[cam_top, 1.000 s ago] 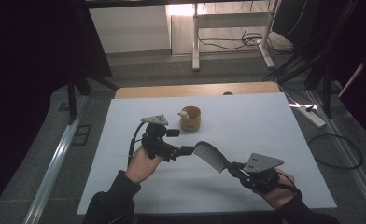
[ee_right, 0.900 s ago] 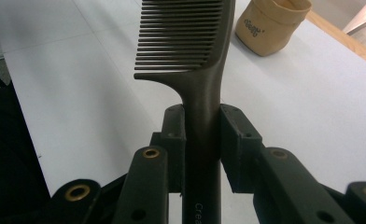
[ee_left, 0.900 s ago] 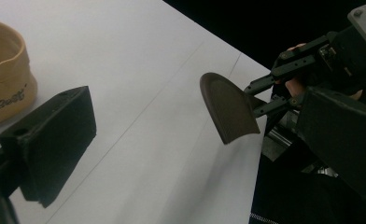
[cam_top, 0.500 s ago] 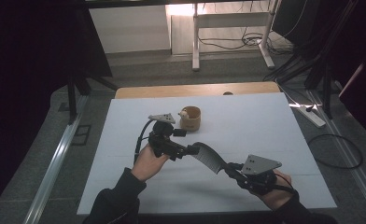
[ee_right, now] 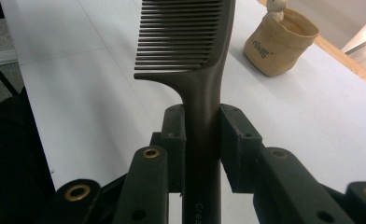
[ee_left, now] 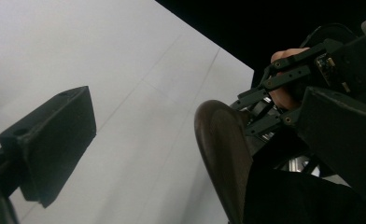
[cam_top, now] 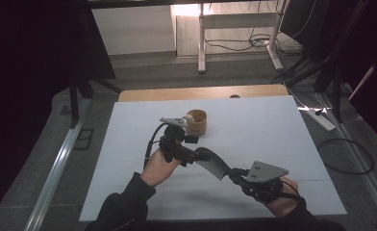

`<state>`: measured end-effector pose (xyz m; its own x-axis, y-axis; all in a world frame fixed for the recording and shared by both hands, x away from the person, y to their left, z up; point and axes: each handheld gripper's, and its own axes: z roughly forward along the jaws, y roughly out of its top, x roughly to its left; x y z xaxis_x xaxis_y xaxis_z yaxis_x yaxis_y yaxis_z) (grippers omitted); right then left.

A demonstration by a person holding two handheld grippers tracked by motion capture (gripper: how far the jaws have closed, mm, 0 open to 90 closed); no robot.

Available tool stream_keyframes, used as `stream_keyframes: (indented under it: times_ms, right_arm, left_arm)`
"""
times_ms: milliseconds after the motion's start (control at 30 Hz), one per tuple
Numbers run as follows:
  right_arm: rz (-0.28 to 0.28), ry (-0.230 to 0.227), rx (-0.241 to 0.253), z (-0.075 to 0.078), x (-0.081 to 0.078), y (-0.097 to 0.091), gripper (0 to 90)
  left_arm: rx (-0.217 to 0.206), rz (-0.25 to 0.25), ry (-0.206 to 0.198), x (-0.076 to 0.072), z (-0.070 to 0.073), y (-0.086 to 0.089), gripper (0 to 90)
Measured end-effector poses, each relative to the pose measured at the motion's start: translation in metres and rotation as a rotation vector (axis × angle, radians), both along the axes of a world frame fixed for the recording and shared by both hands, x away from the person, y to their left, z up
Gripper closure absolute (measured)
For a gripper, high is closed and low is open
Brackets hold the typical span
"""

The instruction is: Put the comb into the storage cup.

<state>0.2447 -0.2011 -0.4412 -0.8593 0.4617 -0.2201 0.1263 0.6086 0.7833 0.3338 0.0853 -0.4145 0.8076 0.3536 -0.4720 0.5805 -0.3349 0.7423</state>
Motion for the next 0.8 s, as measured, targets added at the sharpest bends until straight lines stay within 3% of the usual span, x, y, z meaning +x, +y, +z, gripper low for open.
stream_keyframes:
  times_ms: [333,433,500,633,700,733,800]
  right_arm:
    - [0.008,-0.014,-0.006,0.0,-0.002,0.002,72.5]
    - [0.009,-0.016,-0.008,0.0,-0.002,0.002,72.5]
    - [0.01,-0.018,-0.008,-0.001,-0.003,0.002,72.6]
    - [0.012,-0.024,-0.012,-0.001,-0.002,0.002,72.6]
    - [0.013,-0.027,-0.013,-0.001,-0.003,0.003,72.5]
    - [0.014,-0.029,-0.014,-0.001,-0.003,0.003,72.5]
    - [0.014,-0.03,-0.016,-0.001,-0.003,0.003,72.5]
  left_arm:
    - [0.022,-0.024,0.04,-0.001,-0.001,-0.006,0.0]
    - [0.013,-0.022,0.078,-0.001,0.001,-0.003,2.6]
    - [-0.011,-0.039,0.101,0.0,0.003,0.0,9.6]
    - [-0.054,-0.073,0.147,0.002,0.004,0.005,32.0]
    - [-0.059,-0.073,0.158,0.003,0.004,0.007,40.7]
    - [-0.058,-0.076,0.165,0.003,0.004,0.007,49.2]
    - [-0.061,-0.077,0.178,0.004,0.004,0.008,52.3]
